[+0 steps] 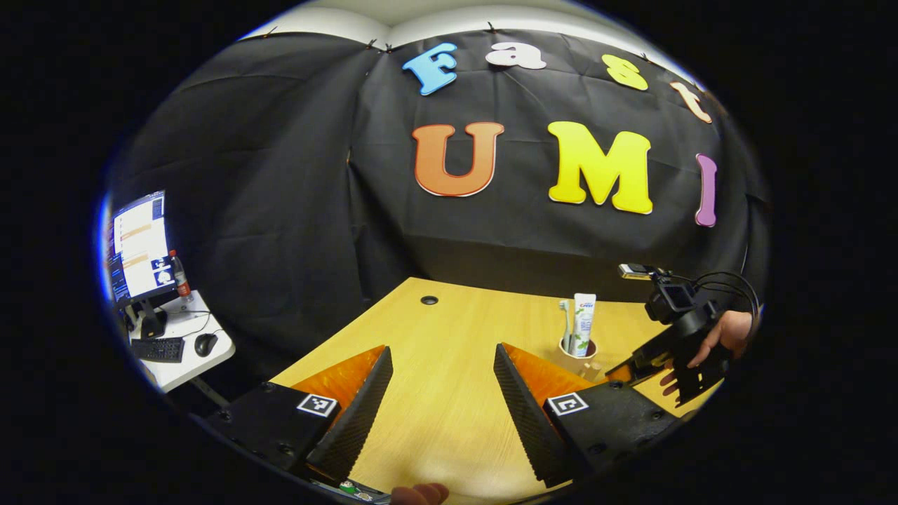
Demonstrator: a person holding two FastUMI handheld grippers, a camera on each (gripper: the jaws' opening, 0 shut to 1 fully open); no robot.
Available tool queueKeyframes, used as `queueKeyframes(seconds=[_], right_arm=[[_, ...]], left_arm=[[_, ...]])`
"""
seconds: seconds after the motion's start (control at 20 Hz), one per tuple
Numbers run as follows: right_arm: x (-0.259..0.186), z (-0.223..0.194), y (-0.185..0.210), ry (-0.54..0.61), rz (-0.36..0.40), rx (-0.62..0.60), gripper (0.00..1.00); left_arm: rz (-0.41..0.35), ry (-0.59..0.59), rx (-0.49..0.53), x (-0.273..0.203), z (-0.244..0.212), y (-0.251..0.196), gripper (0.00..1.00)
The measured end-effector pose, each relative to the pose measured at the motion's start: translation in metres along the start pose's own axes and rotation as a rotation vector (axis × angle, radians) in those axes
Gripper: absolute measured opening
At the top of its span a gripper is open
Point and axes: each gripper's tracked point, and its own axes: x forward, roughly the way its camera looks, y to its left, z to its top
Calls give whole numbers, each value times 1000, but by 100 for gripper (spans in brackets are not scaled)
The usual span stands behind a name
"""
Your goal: Put the toothbrush and toothpaste on the desktop into the cup, then pick up the cup and place it on the coaster on the desktop.
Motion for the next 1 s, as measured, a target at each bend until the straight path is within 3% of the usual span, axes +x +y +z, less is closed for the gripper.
queueKeyframes(seconds=[0.25,0.5,0.75,1.0], right_arm=[[-64,-8,-62,-164,-62,51,97],[-143,29,-107,-463,-103,110,95],[-224,64,-143,-785,-146,153,97],[-285,84,-147,-1008,-198,115,97]], left_arm=[[-139,-44,23,16,30,-64,93],[-248,-134,44,21,83,-125,92],[-303,-195,10,15,130,-167,92],[-313,-240,23,6,161,-185,92]])
